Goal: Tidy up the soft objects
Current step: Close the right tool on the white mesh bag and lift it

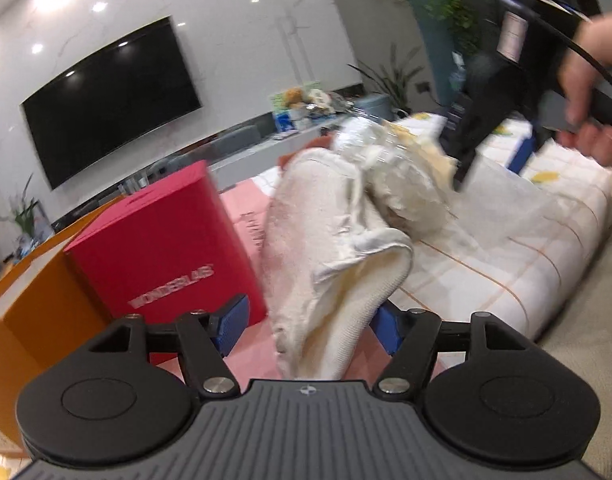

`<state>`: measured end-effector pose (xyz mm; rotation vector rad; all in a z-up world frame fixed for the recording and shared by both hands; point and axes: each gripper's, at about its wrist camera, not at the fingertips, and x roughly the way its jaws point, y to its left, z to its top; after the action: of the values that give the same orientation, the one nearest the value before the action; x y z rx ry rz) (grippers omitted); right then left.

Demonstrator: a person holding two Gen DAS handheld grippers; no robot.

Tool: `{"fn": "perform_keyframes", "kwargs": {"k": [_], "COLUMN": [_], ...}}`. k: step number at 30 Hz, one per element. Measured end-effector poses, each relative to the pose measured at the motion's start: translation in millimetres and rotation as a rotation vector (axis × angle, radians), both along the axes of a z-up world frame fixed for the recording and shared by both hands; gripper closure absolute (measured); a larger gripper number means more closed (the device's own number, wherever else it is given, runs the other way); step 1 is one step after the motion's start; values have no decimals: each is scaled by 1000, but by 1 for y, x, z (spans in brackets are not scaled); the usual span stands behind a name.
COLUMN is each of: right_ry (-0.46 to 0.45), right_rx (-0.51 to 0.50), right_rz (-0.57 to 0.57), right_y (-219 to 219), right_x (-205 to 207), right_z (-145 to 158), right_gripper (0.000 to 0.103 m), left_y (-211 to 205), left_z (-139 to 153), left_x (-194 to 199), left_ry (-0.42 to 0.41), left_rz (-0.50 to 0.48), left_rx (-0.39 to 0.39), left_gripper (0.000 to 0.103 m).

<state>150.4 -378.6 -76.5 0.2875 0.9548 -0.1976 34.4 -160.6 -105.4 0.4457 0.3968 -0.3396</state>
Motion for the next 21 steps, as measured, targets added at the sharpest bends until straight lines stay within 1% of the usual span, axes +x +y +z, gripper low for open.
{"fn": "perform_keyframes", "kwargs": {"k": [1, 2, 4, 6, 8, 13, 16, 18, 19, 21], "right_ry": [1, 2, 7, 11, 11, 34, 40, 37, 34, 11], "right_rx": [-12, -23, -45, -74, -77, -19, -6, -10, -9, 2], "right_rz": [0, 0, -1, -14, -18, -60, -77, -75, -69, -39], "right_y": [1, 3, 4, 5, 3, -6, -9, -8, -7, -4], "right_x": [1, 2, 4, 6, 8, 13, 15, 15, 14, 12], "right_z": [0, 0, -2, -3, -5, -15, -19, -19, -19, -17], "right_gripper": [25, 21, 21, 18, 14, 6, 5, 5, 7, 22], "left_y": [-3, -6, -14, -23, -29, -38, -40, -37, -35, -29], "left_z": [-2, -3, -8, -10, -10, -10, -12, -13, -15, -16], "left_x": [-2, -4, -7, -4, 3, 13, 19, 20, 20, 24], "left_ry": [-7, -24, -58, -76, -74, -70, -39, -10, -1, 36], "left_rz": [-18, -33, -49, -43, -24, 8, 13, -4, -6, 23], "left_rx": [14, 27, 57, 68, 51, 1, -16, -28, -32, -60], "left_gripper": [24, 24, 24, 24, 24, 22, 22, 22, 22, 23]}}
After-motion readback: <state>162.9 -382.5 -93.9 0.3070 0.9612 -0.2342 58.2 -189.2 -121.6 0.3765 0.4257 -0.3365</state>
